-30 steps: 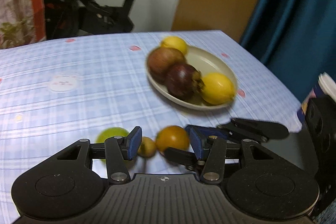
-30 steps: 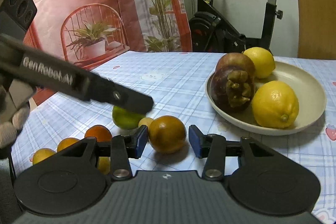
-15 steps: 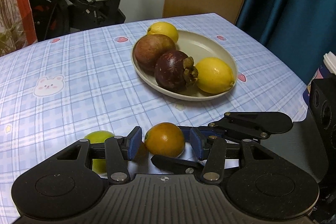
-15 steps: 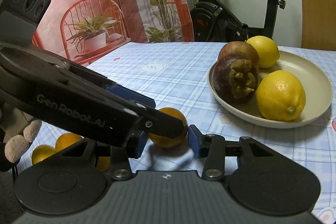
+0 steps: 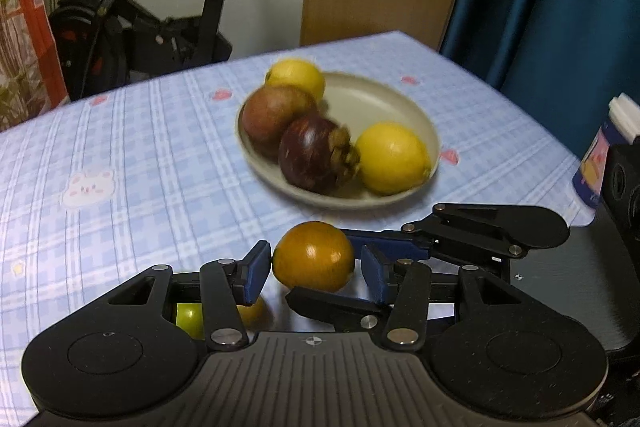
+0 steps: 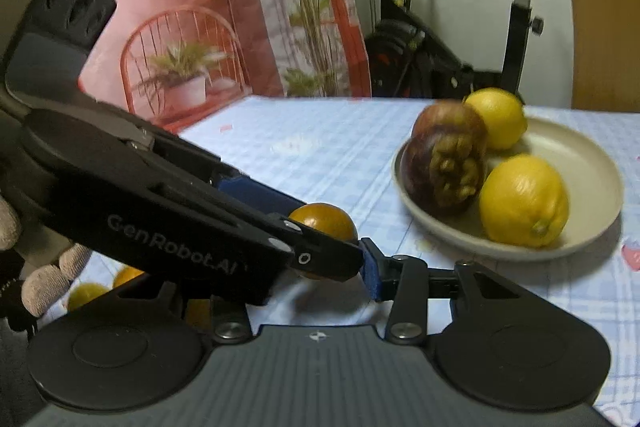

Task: Organize fruits
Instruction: 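Grasp the dark orange round fruit with the left tool, then carry the dark orange fruit onto the plate and open left tool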

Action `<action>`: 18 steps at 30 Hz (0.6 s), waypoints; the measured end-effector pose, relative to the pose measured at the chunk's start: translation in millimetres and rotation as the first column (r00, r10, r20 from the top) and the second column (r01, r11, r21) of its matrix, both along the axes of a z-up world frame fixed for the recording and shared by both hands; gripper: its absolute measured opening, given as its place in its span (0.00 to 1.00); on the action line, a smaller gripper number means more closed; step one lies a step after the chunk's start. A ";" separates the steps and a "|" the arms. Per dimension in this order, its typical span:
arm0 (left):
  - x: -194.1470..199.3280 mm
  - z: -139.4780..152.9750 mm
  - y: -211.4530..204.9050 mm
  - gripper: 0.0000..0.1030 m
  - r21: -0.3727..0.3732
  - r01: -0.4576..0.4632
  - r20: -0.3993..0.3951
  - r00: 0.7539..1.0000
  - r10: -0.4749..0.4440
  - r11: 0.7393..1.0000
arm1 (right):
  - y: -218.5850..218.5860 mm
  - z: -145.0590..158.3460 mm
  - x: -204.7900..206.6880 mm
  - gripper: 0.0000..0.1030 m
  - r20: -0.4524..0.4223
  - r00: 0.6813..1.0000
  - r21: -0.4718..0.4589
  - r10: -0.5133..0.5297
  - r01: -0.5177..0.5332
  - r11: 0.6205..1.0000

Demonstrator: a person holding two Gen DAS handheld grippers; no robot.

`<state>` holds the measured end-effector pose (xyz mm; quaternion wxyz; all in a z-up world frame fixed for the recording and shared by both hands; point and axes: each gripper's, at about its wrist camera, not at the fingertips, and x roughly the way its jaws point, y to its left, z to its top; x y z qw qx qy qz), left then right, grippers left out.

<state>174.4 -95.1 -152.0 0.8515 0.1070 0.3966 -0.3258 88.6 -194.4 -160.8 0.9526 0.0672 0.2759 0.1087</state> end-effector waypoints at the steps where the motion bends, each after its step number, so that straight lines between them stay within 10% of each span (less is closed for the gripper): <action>1: -0.3 3.4 -2.4 0.51 -0.008 0.002 0.010 1.000 -0.002 1.000 | -2.1 2.5 -1.7 0.43 0.018 1.000 0.004 -0.006 0.006 1.000; 18: 26.0 29.5 -73.1 0.51 0.009 0.082 0.152 0.985 -0.082 0.997 | -59.3 29.2 -3.9 0.43 0.199 0.964 0.094 -0.179 0.163 0.982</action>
